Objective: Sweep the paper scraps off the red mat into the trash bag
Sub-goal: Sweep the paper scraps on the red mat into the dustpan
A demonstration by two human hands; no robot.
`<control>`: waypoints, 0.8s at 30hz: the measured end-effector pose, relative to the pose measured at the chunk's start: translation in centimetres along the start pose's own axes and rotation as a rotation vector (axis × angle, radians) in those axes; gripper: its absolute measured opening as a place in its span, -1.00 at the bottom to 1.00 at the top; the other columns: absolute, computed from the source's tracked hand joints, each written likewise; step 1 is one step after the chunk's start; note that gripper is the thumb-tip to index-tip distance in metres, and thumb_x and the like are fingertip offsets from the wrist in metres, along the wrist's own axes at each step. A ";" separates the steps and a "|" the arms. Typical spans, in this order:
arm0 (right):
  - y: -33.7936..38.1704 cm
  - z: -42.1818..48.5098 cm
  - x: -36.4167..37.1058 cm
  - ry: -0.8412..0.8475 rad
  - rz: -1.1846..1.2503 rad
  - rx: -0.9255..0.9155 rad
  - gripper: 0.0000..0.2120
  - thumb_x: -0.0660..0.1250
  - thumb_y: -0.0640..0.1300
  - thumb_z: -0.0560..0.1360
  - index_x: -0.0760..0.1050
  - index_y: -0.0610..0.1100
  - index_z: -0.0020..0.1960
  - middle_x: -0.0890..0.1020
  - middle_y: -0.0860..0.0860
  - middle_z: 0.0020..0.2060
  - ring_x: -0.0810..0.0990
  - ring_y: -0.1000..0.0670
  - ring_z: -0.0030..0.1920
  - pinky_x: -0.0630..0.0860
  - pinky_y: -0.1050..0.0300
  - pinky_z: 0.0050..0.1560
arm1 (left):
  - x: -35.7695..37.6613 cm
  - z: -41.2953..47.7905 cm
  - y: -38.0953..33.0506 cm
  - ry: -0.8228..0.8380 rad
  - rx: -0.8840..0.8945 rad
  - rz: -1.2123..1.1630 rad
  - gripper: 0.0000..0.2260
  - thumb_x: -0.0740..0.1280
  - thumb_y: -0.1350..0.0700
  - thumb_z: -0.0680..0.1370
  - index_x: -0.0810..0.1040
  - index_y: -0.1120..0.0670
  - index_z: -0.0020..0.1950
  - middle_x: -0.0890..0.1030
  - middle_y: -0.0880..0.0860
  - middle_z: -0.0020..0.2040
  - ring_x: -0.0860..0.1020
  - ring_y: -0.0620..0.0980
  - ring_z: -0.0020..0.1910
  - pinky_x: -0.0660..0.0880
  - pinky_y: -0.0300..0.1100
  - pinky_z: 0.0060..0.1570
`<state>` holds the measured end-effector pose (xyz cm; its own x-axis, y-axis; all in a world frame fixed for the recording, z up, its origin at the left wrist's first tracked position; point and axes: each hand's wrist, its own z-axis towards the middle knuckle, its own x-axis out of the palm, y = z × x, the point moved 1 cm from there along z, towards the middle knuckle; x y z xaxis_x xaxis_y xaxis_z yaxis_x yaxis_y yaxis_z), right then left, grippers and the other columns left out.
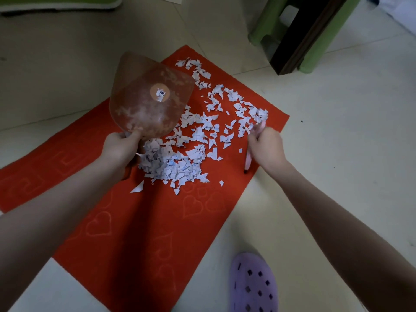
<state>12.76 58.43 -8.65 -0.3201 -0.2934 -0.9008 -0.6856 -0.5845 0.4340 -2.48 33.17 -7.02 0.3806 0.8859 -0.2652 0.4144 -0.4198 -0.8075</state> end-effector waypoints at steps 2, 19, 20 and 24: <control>0.7 -0.7 0.9 0.080 -0.025 -0.057 -0.66 0.04 -0.13 0.64 0.40 -0.21 -0.25 0.50 -0.05 -0.54 0.46 0.13 -0.51 0.35 0.28 -0.32 | 0.7 0.1 -0.1 0.030 -0.017 0.004 -0.69 0.24 0.01 0.62 0.46 0.17 -0.24 0.46 0.10 -0.33 0.37 -0.02 -0.54 0.20 -0.44 -0.70; 2.3 -3.8 0.6 0.218 -0.049 -0.090 -0.78 0.16 -0.18 0.57 0.46 -0.23 -0.21 0.52 -0.02 -0.37 0.47 0.04 -0.40 0.39 0.13 -0.31 | 3.1 -0.1 -0.2 0.127 -0.039 -0.005 -0.72 0.23 0.01 0.61 0.46 0.16 -0.21 0.47 0.08 -0.36 0.36 -0.06 -0.61 0.26 -0.39 -0.64; 2.7 -4.4 1.3 0.229 -0.028 -0.125 -0.78 0.16 -0.17 0.58 0.52 -0.26 -0.08 0.58 -0.04 -0.31 0.52 0.02 -0.37 0.45 0.11 -0.29 | 3.1 -0.2 -0.1 0.124 -0.043 0.002 -0.72 0.24 0.00 0.61 0.47 0.16 -0.19 0.48 0.07 -0.36 0.37 -0.08 -0.63 0.27 -0.38 -0.63; 4.5 -5.3 1.8 0.214 0.245 -0.193 -0.73 0.13 -0.15 0.62 0.53 -0.23 0.17 0.63 -0.15 -0.27 0.54 -0.05 -0.40 0.46 0.12 -0.38 | 2.8 -0.4 0.1 0.118 -0.019 0.014 -0.73 0.24 0.01 0.61 0.48 0.17 -0.18 0.48 0.08 -0.36 0.37 -0.06 -0.59 0.29 -0.38 -0.60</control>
<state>12.56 51.26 -8.29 -0.3012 -0.5821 -0.7552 -0.4629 -0.6032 0.6495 -1.04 35.50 -7.60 0.4806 0.8511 -0.2114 0.4236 -0.4364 -0.7938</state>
